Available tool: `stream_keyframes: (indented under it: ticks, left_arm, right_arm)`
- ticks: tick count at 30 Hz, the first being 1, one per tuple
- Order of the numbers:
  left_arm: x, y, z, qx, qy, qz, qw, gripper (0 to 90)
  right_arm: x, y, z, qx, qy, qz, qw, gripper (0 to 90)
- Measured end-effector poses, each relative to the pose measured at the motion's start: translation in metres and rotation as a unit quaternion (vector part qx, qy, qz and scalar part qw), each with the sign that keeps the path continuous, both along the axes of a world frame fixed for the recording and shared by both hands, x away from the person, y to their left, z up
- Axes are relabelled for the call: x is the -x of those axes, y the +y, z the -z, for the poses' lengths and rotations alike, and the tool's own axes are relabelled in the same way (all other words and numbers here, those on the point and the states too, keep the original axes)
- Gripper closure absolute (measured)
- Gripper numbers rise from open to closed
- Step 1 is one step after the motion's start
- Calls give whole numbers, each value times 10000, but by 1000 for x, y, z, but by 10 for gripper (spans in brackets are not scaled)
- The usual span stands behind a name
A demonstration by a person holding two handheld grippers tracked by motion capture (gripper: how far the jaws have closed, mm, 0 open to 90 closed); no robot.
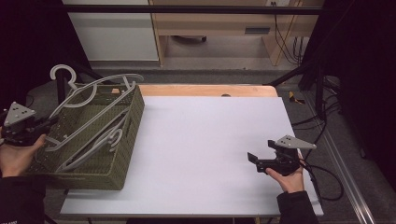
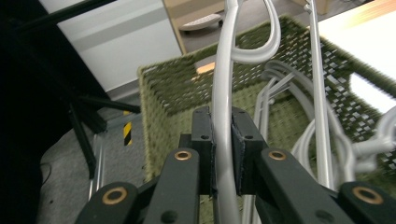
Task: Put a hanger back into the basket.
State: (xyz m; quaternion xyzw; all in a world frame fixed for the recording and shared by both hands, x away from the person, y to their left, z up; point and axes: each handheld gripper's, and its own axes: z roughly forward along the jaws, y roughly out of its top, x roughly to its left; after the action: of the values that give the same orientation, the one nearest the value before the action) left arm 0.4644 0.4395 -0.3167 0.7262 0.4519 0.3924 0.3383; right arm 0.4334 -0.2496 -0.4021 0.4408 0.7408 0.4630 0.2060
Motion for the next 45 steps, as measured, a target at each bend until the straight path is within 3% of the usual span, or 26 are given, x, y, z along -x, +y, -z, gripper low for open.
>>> stream_keyframes:
  ticks: [10,13,17,26,30,32,41,43,45]
  left_arm:
    - [2,18,14,-139,125,-151,9997,817]
    - [3,22,17,-273,214,-195,9992,817]
    - [1,23,25,-437,372,-287,9979,817]
    - [-5,16,39,-647,478,-306,9963,817]
    - [-6,12,49,-663,513,-228,9962,817]
    - [-5,9,50,-779,467,-195,9957,817]
    - [12,-5,42,-570,457,206,9971,805]
    - [14,-10,40,-484,585,353,9965,797]
    - [15,-17,41,-536,775,446,9945,792]
  right_arm:
    - [0,1,1,8,24,5,10000,54]
    - [0,1,1,12,19,-2,10000,53]
    - [0,1,1,4,58,15,10000,53]
    - [-1,3,2,57,45,-25,10000,53]
    - [-1,2,2,54,32,-38,10000,53]
    - [-1,2,2,54,24,-17,10000,52]
    - [1,1,0,26,13,-10,10000,52]
    - [1,1,0,11,28,5,10000,51]
    - [2,1,0,17,25,1,10000,51]
